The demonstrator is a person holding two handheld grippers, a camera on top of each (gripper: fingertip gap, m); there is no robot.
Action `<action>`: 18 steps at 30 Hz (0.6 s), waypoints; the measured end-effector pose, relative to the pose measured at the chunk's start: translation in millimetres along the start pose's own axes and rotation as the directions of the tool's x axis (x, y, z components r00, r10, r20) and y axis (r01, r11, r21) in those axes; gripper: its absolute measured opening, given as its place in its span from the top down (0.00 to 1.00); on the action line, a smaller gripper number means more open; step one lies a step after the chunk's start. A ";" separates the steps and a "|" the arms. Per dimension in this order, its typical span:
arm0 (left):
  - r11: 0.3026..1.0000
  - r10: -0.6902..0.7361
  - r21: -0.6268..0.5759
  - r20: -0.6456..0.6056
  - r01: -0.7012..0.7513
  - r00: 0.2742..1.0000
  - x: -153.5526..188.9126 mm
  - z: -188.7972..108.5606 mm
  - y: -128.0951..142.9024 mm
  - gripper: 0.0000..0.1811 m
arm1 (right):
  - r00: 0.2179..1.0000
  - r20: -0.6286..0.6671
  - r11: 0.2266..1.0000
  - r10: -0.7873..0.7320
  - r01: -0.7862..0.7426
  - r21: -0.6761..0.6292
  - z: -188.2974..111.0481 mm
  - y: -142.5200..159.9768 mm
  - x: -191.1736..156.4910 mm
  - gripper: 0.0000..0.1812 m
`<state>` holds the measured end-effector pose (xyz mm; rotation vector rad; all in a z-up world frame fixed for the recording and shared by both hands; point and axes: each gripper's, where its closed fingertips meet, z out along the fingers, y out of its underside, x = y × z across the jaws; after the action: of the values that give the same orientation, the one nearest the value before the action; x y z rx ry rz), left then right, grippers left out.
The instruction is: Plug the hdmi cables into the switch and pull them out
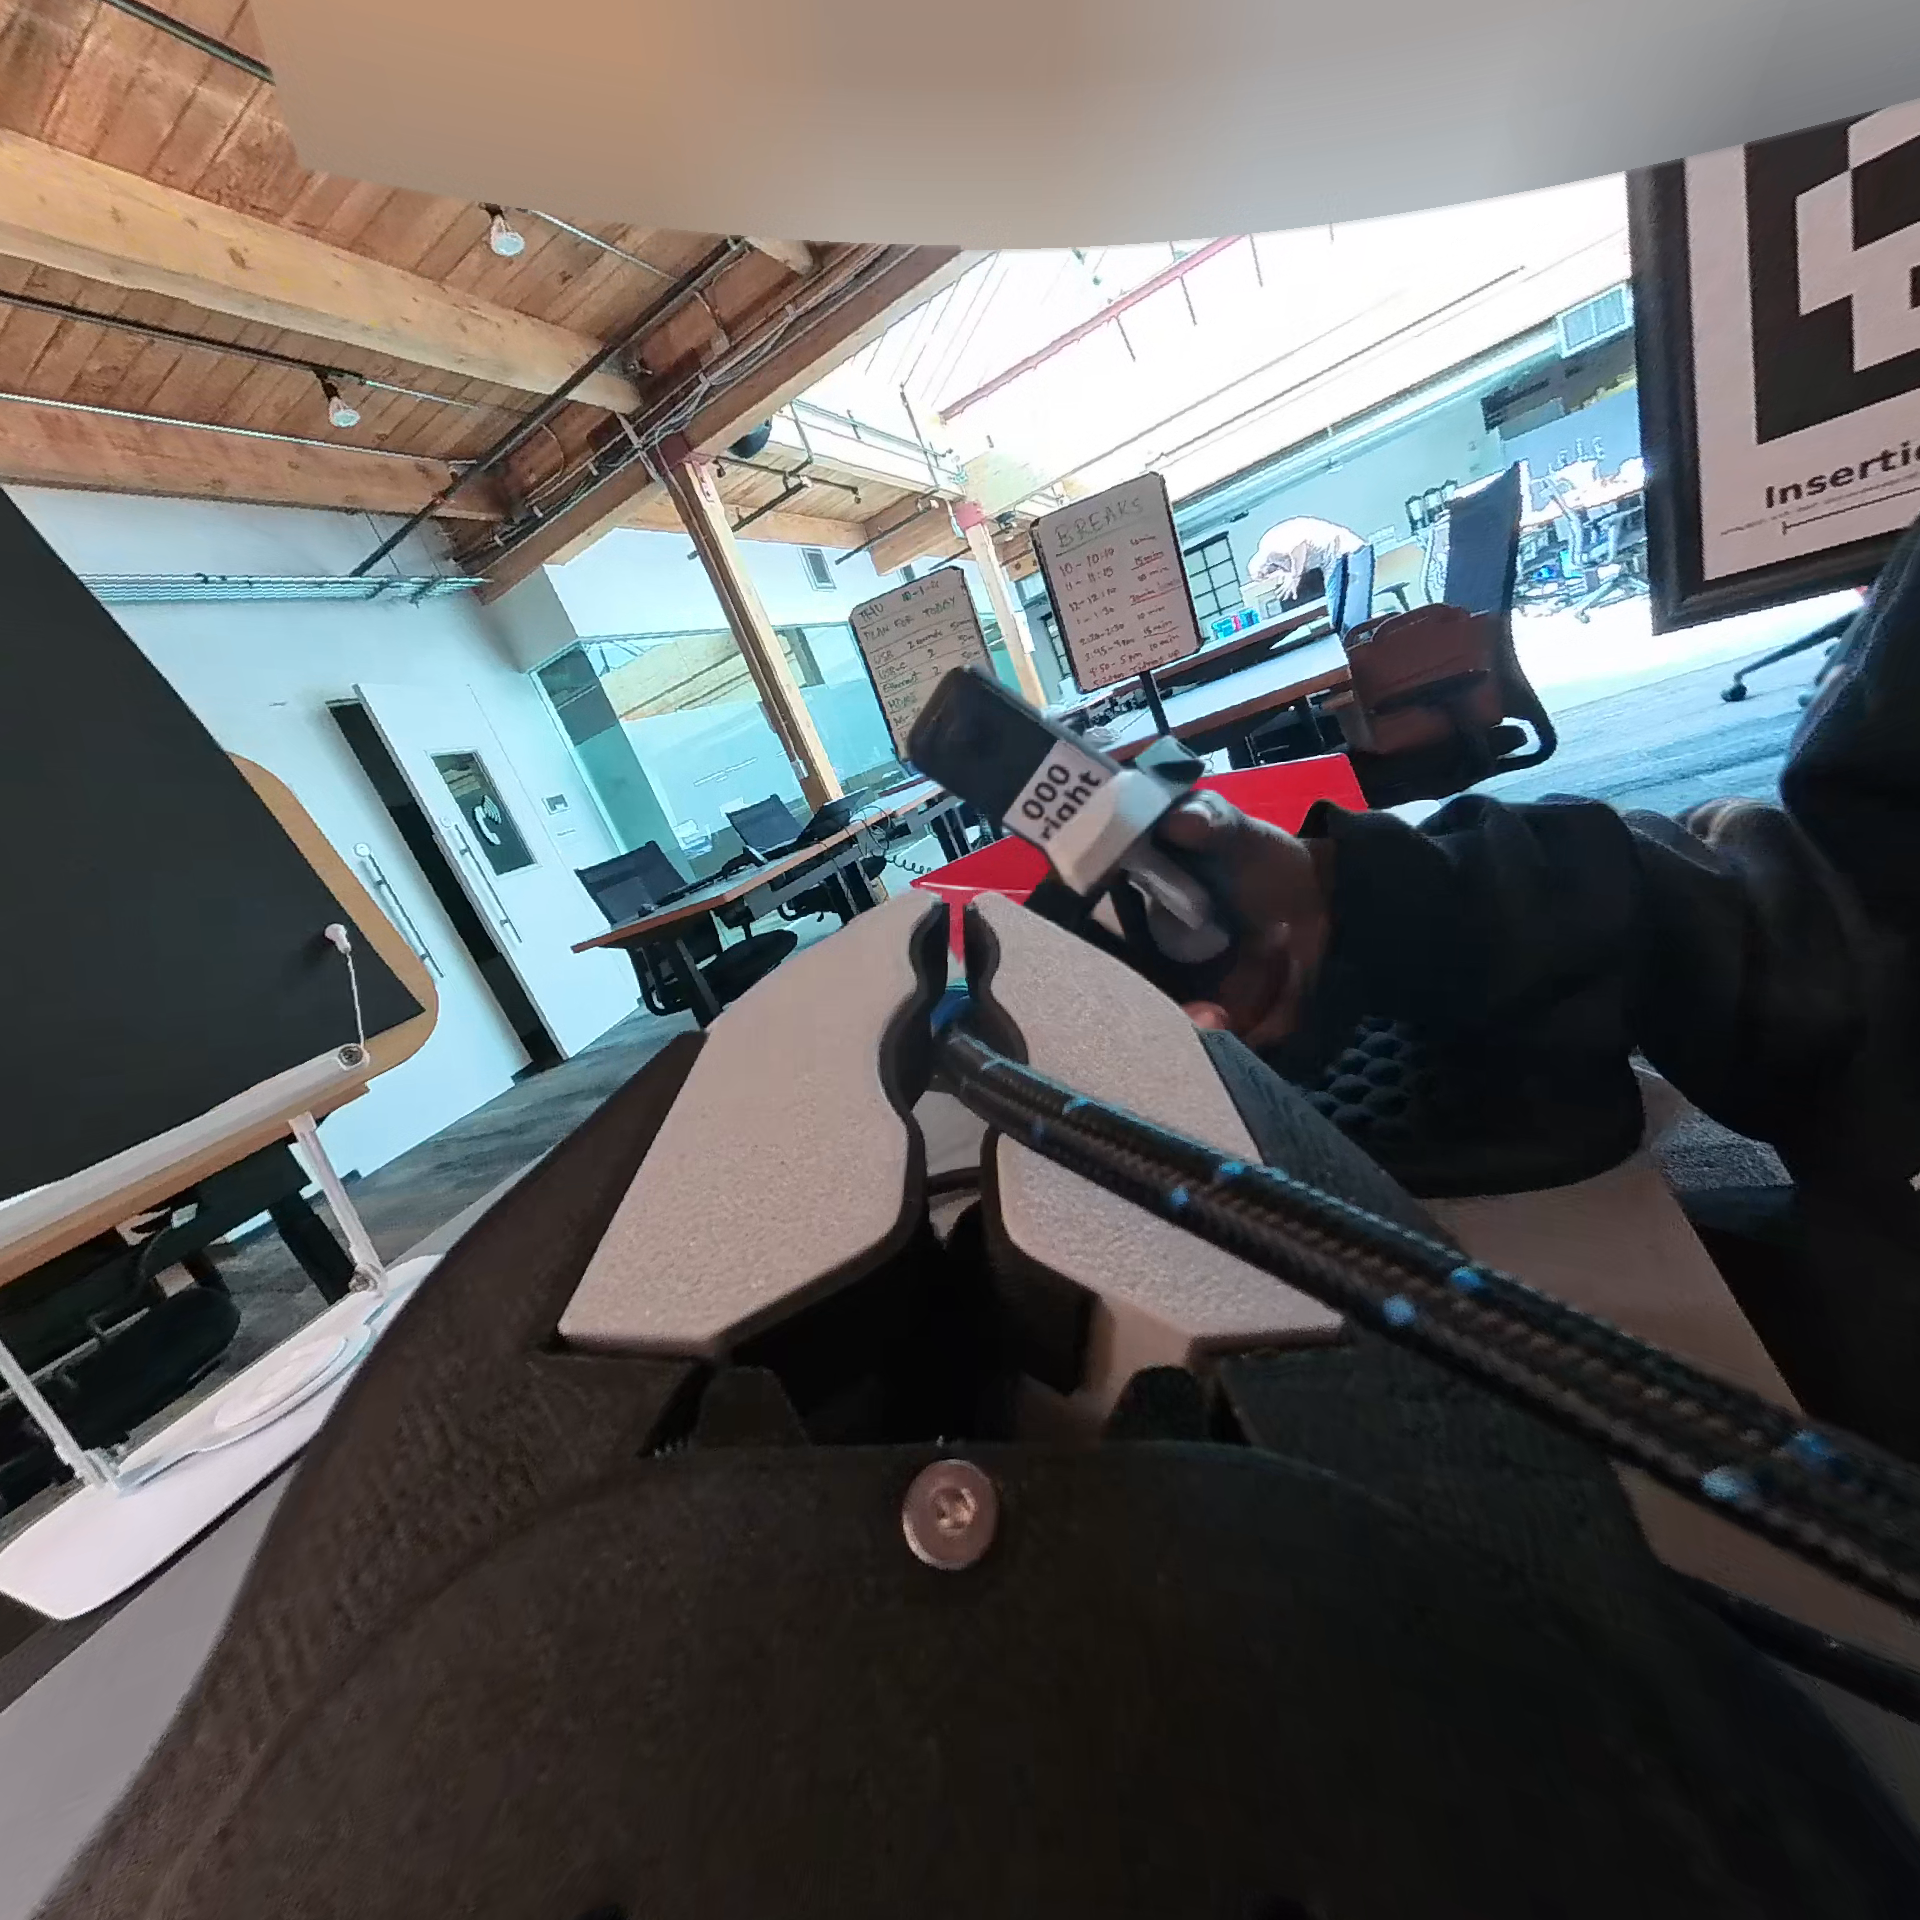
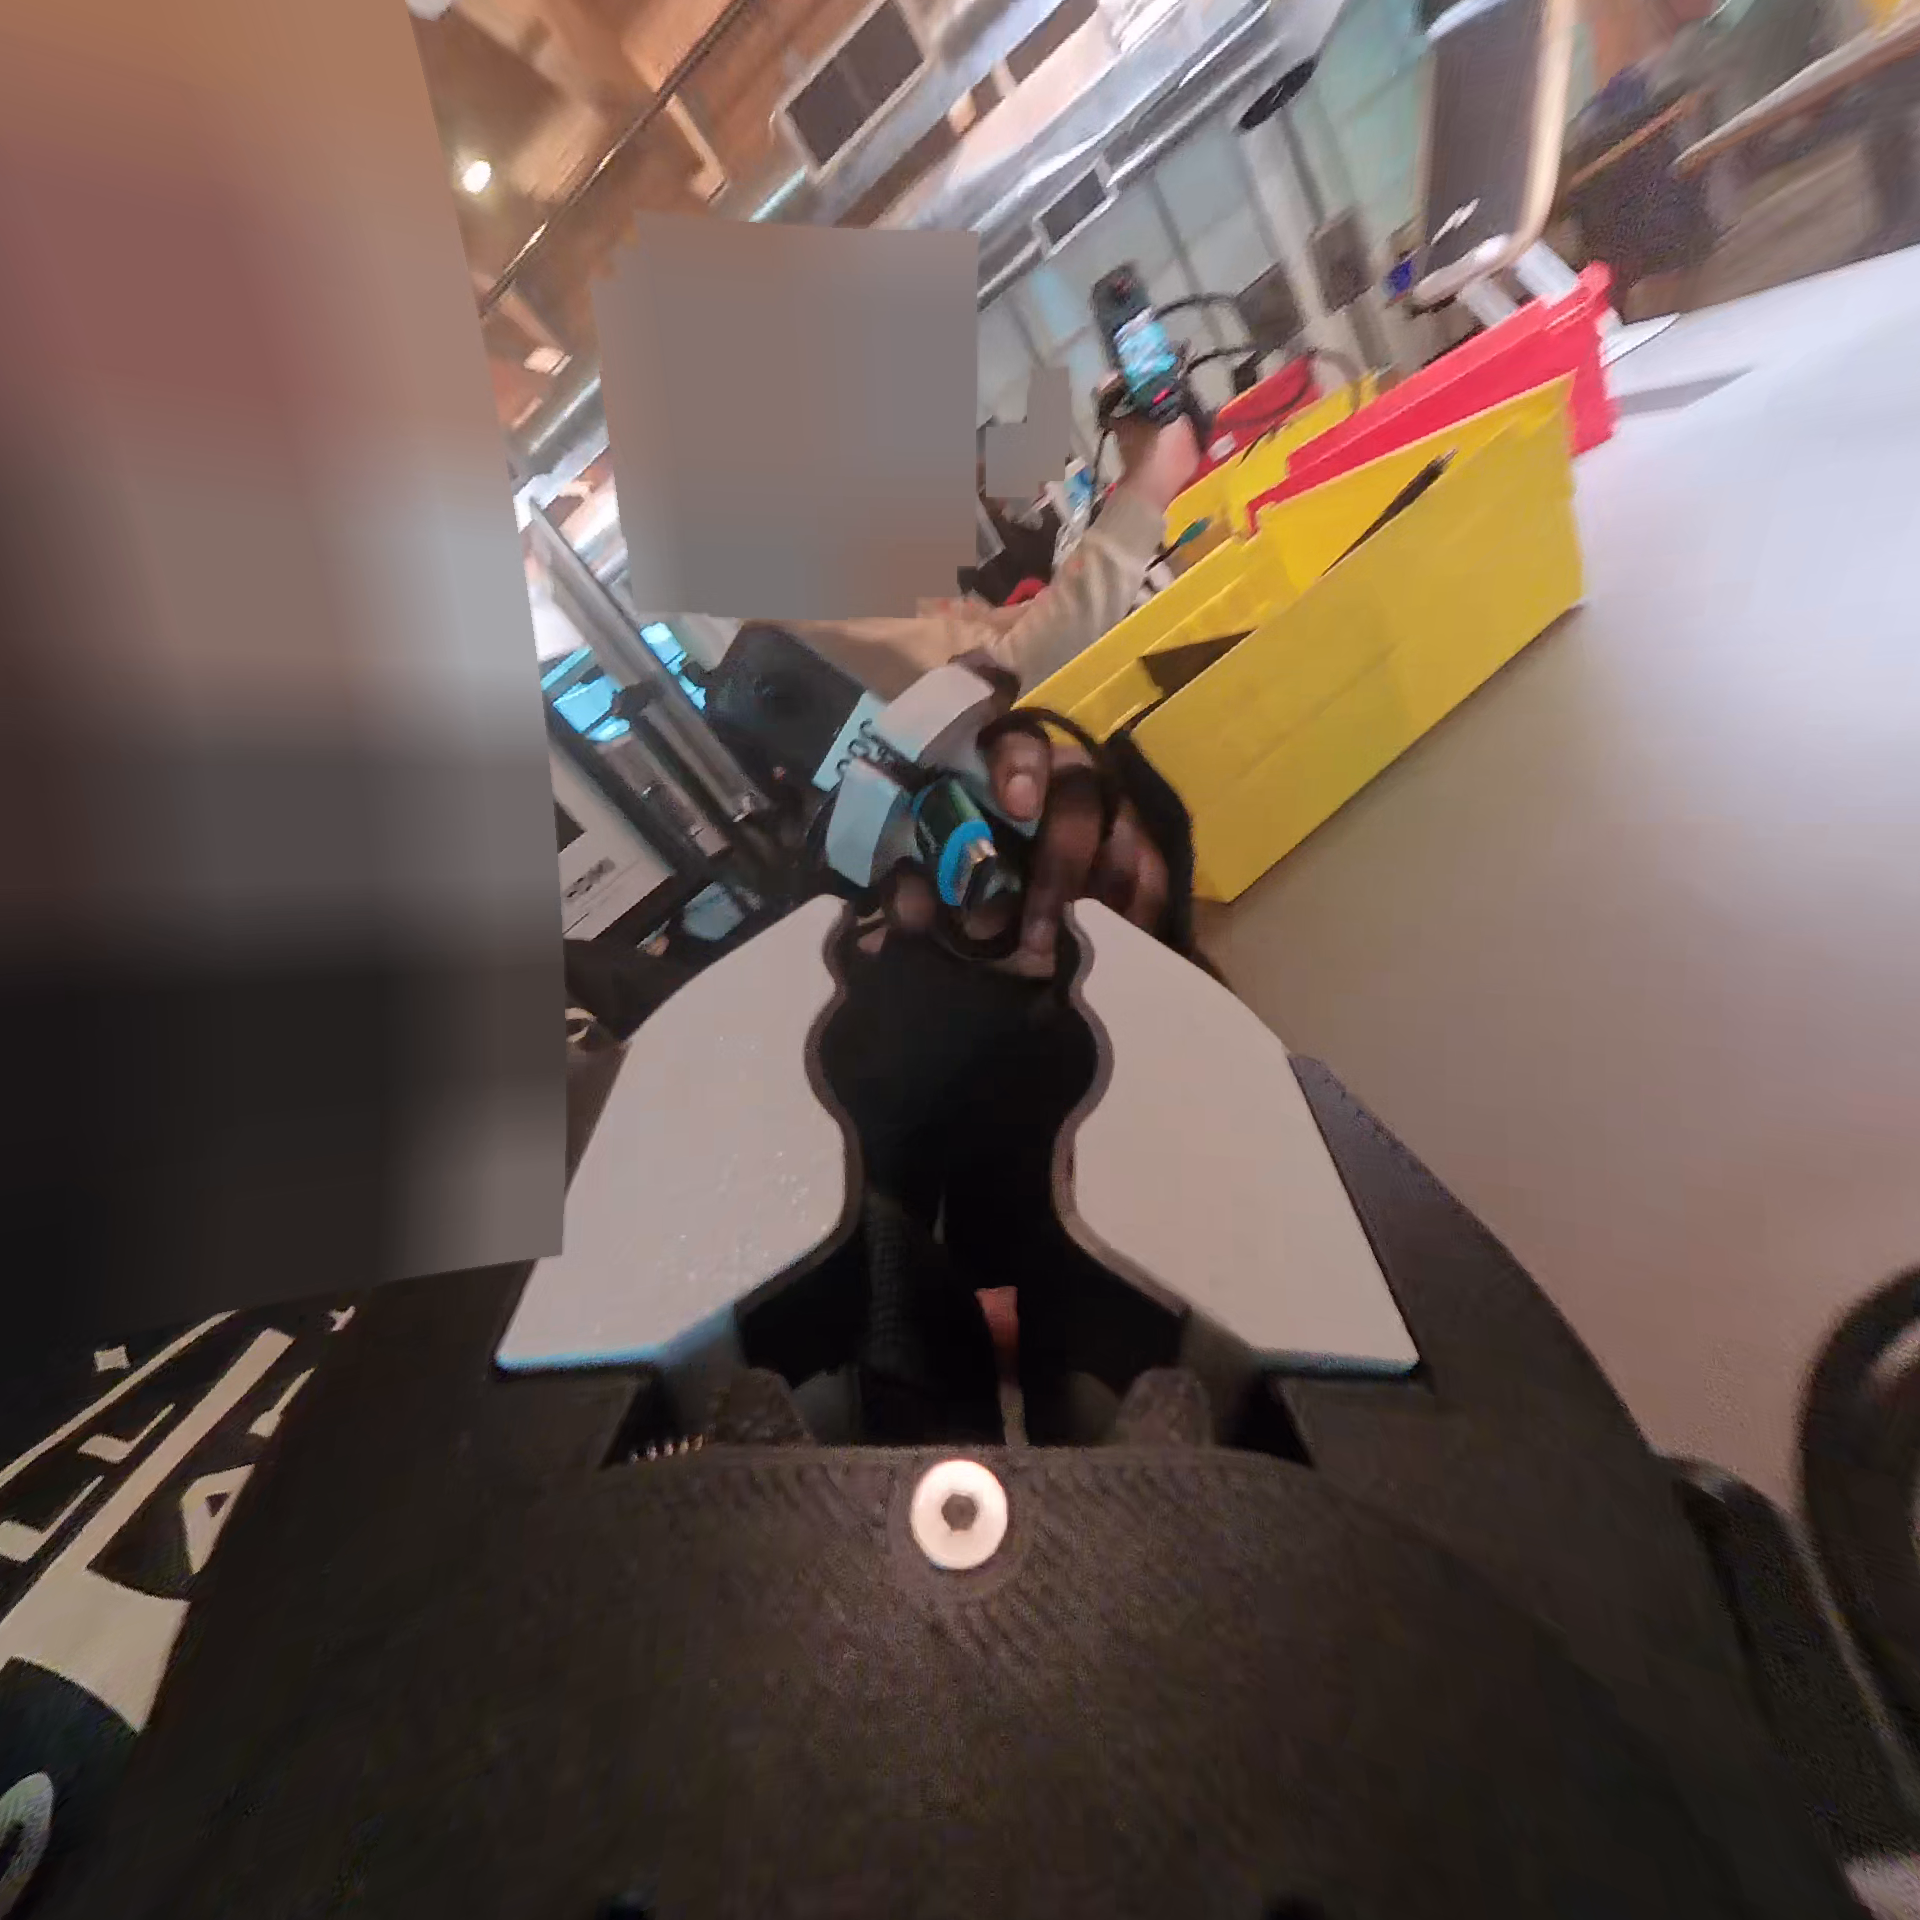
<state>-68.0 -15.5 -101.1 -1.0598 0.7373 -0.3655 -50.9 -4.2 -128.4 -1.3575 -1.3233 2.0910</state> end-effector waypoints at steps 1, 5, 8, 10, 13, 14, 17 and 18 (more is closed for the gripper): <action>1.000 0.001 0.004 -0.011 -0.001 1.000 2.0 0.3 -0.5 0.99 | 1.000 0.018 1.000 0.013 -0.012 -0.022 5.4 5.1 -1.8 0.78; 1.000 0.006 0.014 -0.065 -0.005 0.998 12.0 2.4 -1.2 0.99 | 0.993 0.090 0.995 0.077 -0.071 -0.066 19.1 16.9 -8.2 0.80; 1.000 0.004 -0.008 -0.103 -0.005 0.995 19.0 4.7 3.0 0.99 | 0.985 0.141 0.995 0.097 -0.091 -0.049 21.5 15.7 -14.0 0.87; 1.000 0.005 -0.009 -0.116 -0.006 0.993 21.7 5.4 3.6 0.99 | 0.991 0.122 0.996 0.062 -0.054 -0.075 20.6 20.1 -12.5 0.92; 0.999 0.014 -0.039 -0.073 -0.017 0.997 14.8 5.3 8.2 0.92 | 0.996 0.051 0.991 -0.075 0.080 -0.103 17.3 22.0 -9.2 0.93; 0.998 0.018 -0.055 -0.051 -0.021 0.999 10.3 4.5 10.1 0.89 | 0.990 0.018 0.985 -0.137 0.138 -0.107 16.4 21.3 -7.1 0.93; 0.989 0.058 -0.136 0.004 -0.057 0.998 -4.0 -2.9 13.4 0.76 | 0.952 -0.056 0.946 -0.302 0.292 -0.140 18.2 23.4 -1.8 0.93; 0.985 0.081 -0.155 0.006 -0.079 0.997 -6.6 -7.1 11.1 0.73 | 0.939 -0.059 0.935 -0.338 0.328 -0.137 19.0 22.7 -2.9 0.93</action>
<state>-78.4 -11.1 -110.5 -1.1734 0.8042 -0.2358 -60.7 -28.0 -143.4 -1.1541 -1.5488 1.7346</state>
